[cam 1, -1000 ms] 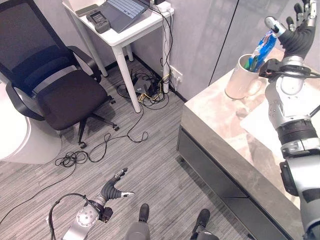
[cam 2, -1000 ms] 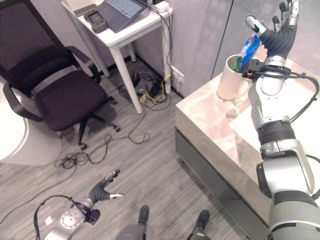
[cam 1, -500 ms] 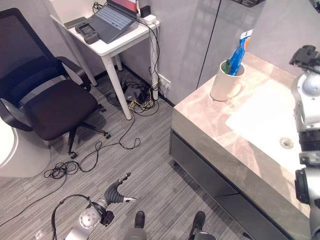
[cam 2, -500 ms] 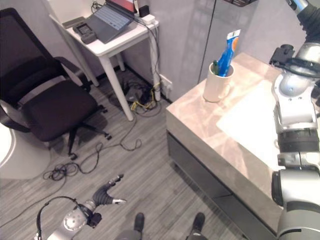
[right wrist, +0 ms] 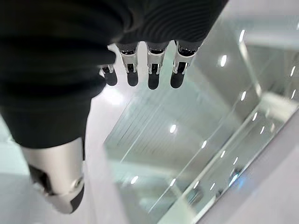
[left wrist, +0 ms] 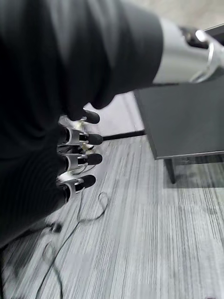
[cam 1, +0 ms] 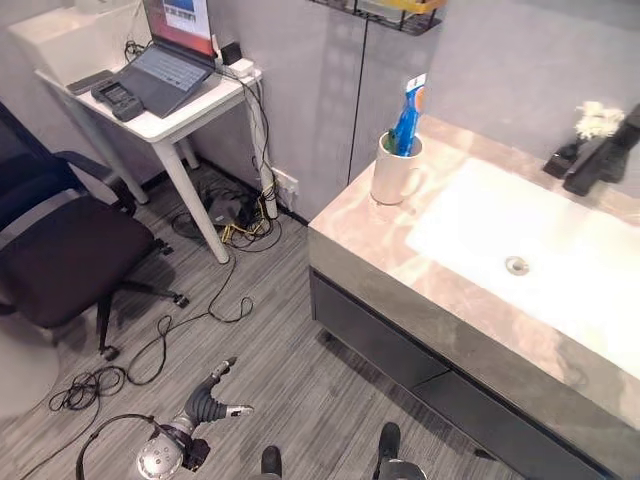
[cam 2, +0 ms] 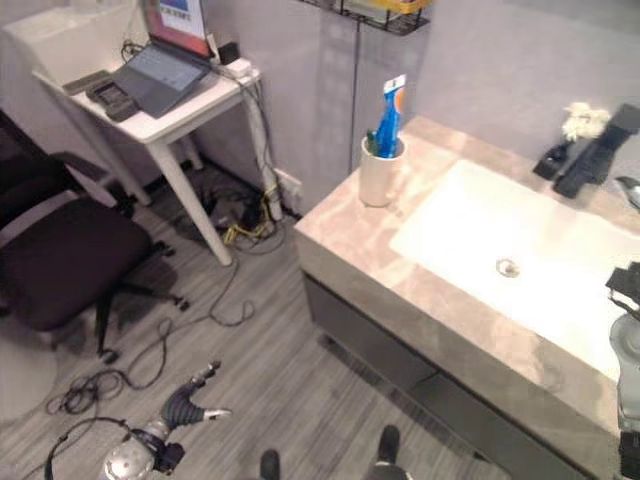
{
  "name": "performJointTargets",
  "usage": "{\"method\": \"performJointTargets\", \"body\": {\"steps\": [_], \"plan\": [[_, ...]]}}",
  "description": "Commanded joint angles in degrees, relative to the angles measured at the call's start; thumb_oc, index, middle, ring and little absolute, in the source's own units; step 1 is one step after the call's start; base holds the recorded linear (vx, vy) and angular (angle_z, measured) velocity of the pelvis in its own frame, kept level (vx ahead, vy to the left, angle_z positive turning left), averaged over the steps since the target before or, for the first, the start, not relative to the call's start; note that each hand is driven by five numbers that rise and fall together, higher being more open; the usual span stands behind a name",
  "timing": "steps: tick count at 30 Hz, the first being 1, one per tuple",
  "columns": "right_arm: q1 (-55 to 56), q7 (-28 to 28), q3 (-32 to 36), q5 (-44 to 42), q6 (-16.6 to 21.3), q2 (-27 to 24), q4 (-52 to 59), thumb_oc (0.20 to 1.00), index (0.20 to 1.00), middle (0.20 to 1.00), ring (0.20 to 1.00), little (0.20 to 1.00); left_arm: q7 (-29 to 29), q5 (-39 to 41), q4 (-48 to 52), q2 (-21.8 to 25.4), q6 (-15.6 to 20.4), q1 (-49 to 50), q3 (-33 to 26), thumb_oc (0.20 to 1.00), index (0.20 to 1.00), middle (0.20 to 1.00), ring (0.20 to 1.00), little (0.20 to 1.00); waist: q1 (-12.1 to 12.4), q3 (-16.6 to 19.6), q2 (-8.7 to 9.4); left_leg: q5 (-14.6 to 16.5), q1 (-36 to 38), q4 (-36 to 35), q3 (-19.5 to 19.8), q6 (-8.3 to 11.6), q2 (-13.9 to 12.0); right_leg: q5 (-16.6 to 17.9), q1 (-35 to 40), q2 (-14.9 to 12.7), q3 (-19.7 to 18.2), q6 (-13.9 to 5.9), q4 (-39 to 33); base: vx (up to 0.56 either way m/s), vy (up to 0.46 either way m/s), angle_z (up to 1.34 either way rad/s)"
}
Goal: Put brush and paste in cup on sink, flatten towel.
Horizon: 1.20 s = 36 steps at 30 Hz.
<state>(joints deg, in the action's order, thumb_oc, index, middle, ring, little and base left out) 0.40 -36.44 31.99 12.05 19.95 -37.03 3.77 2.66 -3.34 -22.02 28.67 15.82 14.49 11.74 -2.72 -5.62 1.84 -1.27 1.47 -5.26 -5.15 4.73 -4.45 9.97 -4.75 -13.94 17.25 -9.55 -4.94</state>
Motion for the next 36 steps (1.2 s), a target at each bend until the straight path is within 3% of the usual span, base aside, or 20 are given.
{"method": "performJointTargets", "body": {"steps": [1, 7, 12, 14, 15, 16, 17, 18, 20, 22, 24, 25, 26, 27, 30, 36], "plan": [[2.7, -2.3, 1.5, 0.9, 0.9, 2.4, -0.3, 1.000, 1.000, 1.000, 1.000, 1.000, -1.5, -2.7, 1.2, -0.2, 2.3, -0.1, -2.8, 1.000, 1.000, 1.000, 1.000, 1.000, -1.1, -0.3, 2.63, 4.0, 1.4, 0.3, -0.3, -2.39, 3.0, 1.3, 4.6, -4.2, -3.2, -4.69, -0.1, -0.05, 0.150, -0.50], [8.2, -3.7, 2.7, 4.7, -1.1, 4.7, -3.6, 1.000, 1.000, 1.000, 1.000, 1.000, -1.5, -4.4, 1.2, -0.9, 3.6, 1.5, -3.5, 1.000, 1.000, 1.000, 1.000, 1.000, -3.1, -1.1, 2.75, 4.8, 2.4, 0.3, -3.5, -3.70, 4.8, 4.9, 1.5, -5.1, -7.7, -5.45, 0.0, -0.07, 0.114, -0.39], [8.4, -5.5, 3.4, 2.0, -0.7, 10.4, -3.9, 1.000, 1.000, 1.000, 1.000, 1.000, -2.6, -3.0, -0.8, -2.6, 3.3, 1.1, -2.9, 1.000, 1.000, 1.000, 1.000, 1.000, -6.2, -2.4, 2.94, 5.1, 2.5, 0.3, -7.0, -4.56, 5.8, 9.3, -2.8, -5.5, -11.4, -5.45, 0.1, -0.09, 0.097, -0.53], [8.2, -5.7, 1.5, 0.8, -0.4, 12.6, -4.1, 1.000, 1.000, 1.000, 1.000, 1.000, -3.9, -3.4, -1.5, -2.8, 3.2, 0.1, -2.5, 1.000, 1.000, 1.000, 1.000, 1.000, -6.6, -3.4, 3.08, 5.0, 2.3, 0.3, -8.3, -4.55, 5.7, 11.1, -4.4, -5.3, -11.1, -5.45, 0.4, -0.13, 0.014, -0.48], [8.4, -5.9, 0.3, 0.8, -0.5, 13.5, -4.4, 1.000, 1.000, 1.000, 1.000, 1.000, -4.5, -3.3, -1.2, -2.9, 3.1, -0.1, -2.5, 1.000, 1.000, 1.000, 1.000, 1.000, -6.1, -4.0, 3.01, 4.8, 2.4, 0.3, -9.6, -4.62, 5.4, 11.4, -5.0, -5.6, -8.8, -5.45, 0.9, -0.20, 0.041, -0.51], [8.5, -6.8, -1.5, 1.0, -1.2, 13.9, -6.4, 1.000, 1.000, 1.000, 1.000, 1.000, -5.0, -2.4, -0.4, -2.8, 2.9, 0.1, -2.4, 1.000, 1.000, 1.000, 1.000, 1.000, -4.5, -5.1, 2.17, 4.9, 2.6, 0.3, -11.7, -4.70, 4.5, 9.3, -5.5, -6.6, -2.4, -5.45, 3.6, -0.13, 0.032, -0.52], [8.3, -7.1, -1.6, 1.0, -1.1, 13.8, -6.7, 1.000, 1.000, 1.000, 1.000, 1.000, -5.0, -2.4, -0.2, -2.8, 2.8, 0.1, -2.5, 1.000, 1.000, 1.000, 1.000, 1.000, -4.7, -5.2, 2.24, 4.6, 2.6, 0.3, -11.5, -4.70, 4.5, 9.1, -5.7, -6.8, -2.2, -5.45, 4.2, -0.13, 0.080, -0.84], [8.6, -6.2, -4.1, 1.0, -1.9, 13.8, -8.7, 1.000, 1.000, 1.000, 1.000, 1.000, -5.0, -1.9, 0.6, -2.7, 2.7, 0.5, -2.6, 1.000, 1.000, 1.000, 1.000, 1.000, -4.6, -5.9, 1.28, 4.7, 2.7, 0.3, -12.4, -4.75, 3.9, 6.0, -5.0, -7.0, 0.9, -5.39, 6.8, -0.08, 0.071, -1.00], [9.8, -4.2, -9.0, 0.3, -2.5, 15.7, -13.1, 1.000, 1.000, 1.000, 1.000, 1.000, -5.2, -1.8, 1.4, -3.0, 2.6, 1.2, -2.9, 1.000, 1.000, 1.000, 1.000, 1.000, -5.2, -6.5, 0.14, 4.0, 2.5, 0.3, -13.6, -4.92, 3.4, 2.1, -3.8, -5.1, 0.8, -4.08, 9.2, -0.09, 0.076, -0.51], [9.7, -3.5, -11.3, 0.2, -2.6, 16.1, -14.8, 1.000, 1.000, 1.000, 1.000, 1.000, -5.6, -1.5, 1.6, -3.2, 2.5, 1.5, -3.3, 1.000, 1.000, 1.000, 1.000, 1.000, -5.0, -6.8, -0.17, 3.7, 2.4, 0.3, -14.5, -4.98, 3.2, 1.0, -3.6, -4.8, 1.3, -3.66, 10.4, -0.07, 0.048, -0.05], [9.7, -0.6, -17.0, 1.3, -4.0, 15.9, -18.9, 1.000, 1.000, 1.000, 1.000, 1.000, -5.9, -0.7, 2.2, -3.3, 2.5, 1.8, -3.8, 1.000, 1.000, 1.000, 1.000, 1.000, -4.4, -7.5, -0.82, 3.1, 2.1, 0.3, -15.8, -5.27, 2.9, -1.5, -4.4, -3.3, 2.2, -2.47, 14.5, -0.12, 0.035, -0.51], [11.5, 3.3, -22.5, 7.9, -6.2, 12.4, -18.5, 1.000, 1.000, 1.000, 1.000, 1.000, -5.5, 0.8, 2.3, -3.1, 2.5, 1.8, -4.2, 1.000, 1.000, 1.000, 1.000, 1.000, -3.8, -8.0, -0.88, 2.5, 1.7, 0.3, -17.2, -5.29, 2.6, -3.8, -3.9, -1.4, 3.5, -1.77, 16.5, -0.04, -0.009, -0.53], [11.3, 4.8, -23.8, 7.2, -5.7, 12.9, -18.3, 1.000, 1.000, 1.000, 1.000, 1.000, -5.2, 1.1, 2.7, -3.3, 2.6, 2.3, -4.1, 1.000, 1.000, 1.000, 1.000, 1.000, -3.8, -7.8, -1.02, 3.6, 2.0, 0.3, -16.6, -4.87, 2.6, -5.2, -3.4, -0.6, 2.5, -2.47, 16.0, -0.09, -0.035, -0.50], [11.3, 4.9, -23.9, 7.1, -5.7, 12.8, -18.3, 1.000, 1.000, 1.000, 1.000, 1.000, -5.2, 1.1, 2.8, -3.2, 2.6, 2.4, -4.2, 1.000, 1.000, 1.000, 1.000, 1.000, -3.8, -8.0, -0.80, 2.5, 1.6, 0.3, -17.8, -5.08, 2.6, -4.3, -3.7, -0.7, 3.5, -1.66, 15.8, 0.00, -0.040, -0.70], [12.6, 7.5, -25.8, 1.6, -4.1, 15.7, -18.8, 1.000, 1.000, 1.000, 1.000, 1.000, -5.8, 2.3, 1.2, -4.7, 2.0, 2.7, -4.2, 1.000, 1.000, 1.000, 1.000, 1.000, -4.1, -7.3, -0.90, 2.4, 2.2, 0.3, -18.1, -4.71, 2.6, -5.0, -1.9, 1.6, 1.2, -0.71, 11.8, 0.05, -0.077, -0.24], [9.4, 8.5, -29.1, -1.1, -2.9, 14.1, -18.7, 1.000, 1.000, 1.000, 1.000, 1.000, -8.8, 3.7, -1.8, -6.7, 1.8, -0.4, -3.2, 1.000, 1.000, 1.000, 1.000, 1.000, -4.1, -6.2, -1.59, 1.7, 2.8, 1.5, -18.1, -3.10, 1.3, -5.1, 0.9, 4.1, 0.5, 0.34, 6.2, 0.07, -0.119, -0.12]]}}
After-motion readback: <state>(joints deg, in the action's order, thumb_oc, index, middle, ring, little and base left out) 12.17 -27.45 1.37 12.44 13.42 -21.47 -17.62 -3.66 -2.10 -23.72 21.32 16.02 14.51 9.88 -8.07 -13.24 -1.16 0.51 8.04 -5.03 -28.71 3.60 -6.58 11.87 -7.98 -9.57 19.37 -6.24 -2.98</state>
